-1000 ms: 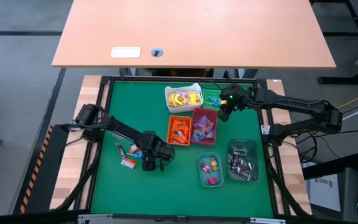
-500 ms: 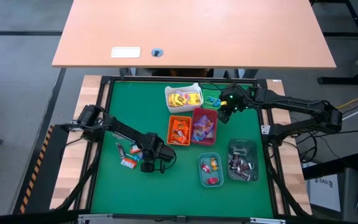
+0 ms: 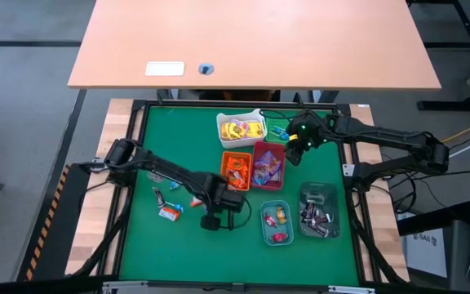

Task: Sort candy
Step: Put the purple bag of candy into the red bin, then put the orange chocolate into the orange basket

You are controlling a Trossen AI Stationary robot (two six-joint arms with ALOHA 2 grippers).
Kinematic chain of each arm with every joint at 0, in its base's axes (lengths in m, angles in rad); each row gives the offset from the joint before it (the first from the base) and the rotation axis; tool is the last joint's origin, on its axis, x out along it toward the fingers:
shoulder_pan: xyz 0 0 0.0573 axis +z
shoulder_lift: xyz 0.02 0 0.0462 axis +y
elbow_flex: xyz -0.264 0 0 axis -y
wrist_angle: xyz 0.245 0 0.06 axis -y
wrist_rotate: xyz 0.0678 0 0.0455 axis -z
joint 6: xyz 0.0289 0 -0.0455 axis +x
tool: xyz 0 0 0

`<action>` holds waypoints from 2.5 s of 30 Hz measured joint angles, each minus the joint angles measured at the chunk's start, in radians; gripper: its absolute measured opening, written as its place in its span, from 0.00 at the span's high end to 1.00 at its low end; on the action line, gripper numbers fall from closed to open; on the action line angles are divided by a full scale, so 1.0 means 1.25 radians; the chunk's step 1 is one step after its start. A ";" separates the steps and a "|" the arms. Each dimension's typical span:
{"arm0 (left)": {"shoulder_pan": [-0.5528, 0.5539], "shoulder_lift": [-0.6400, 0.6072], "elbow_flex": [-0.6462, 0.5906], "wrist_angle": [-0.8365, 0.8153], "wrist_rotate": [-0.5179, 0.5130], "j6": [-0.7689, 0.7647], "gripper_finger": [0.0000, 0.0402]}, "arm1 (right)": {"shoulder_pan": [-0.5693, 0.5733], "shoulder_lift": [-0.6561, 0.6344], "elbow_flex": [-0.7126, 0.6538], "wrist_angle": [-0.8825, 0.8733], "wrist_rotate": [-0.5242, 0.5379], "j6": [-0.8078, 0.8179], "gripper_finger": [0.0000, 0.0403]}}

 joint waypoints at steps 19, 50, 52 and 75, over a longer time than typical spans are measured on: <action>0.119 -0.002 0.116 0.479 0.044 0.134 1.00 | 0.000 0.000 0.000 0.003 -0.030 0.045 0.62; 0.186 -0.115 0.114 0.369 -0.039 0.155 0.73 | 0.000 0.000 0.000 -0.003 -0.029 0.045 0.62; 0.187 -0.158 0.114 0.306 -0.035 0.149 0.73 | 0.000 0.000 0.000 -0.003 -0.029 0.045 0.62; 0.076 -0.548 -0.431 0.235 -0.032 -0.328 0.73 | 0.000 0.000 0.000 -0.001 -0.029 0.042 0.62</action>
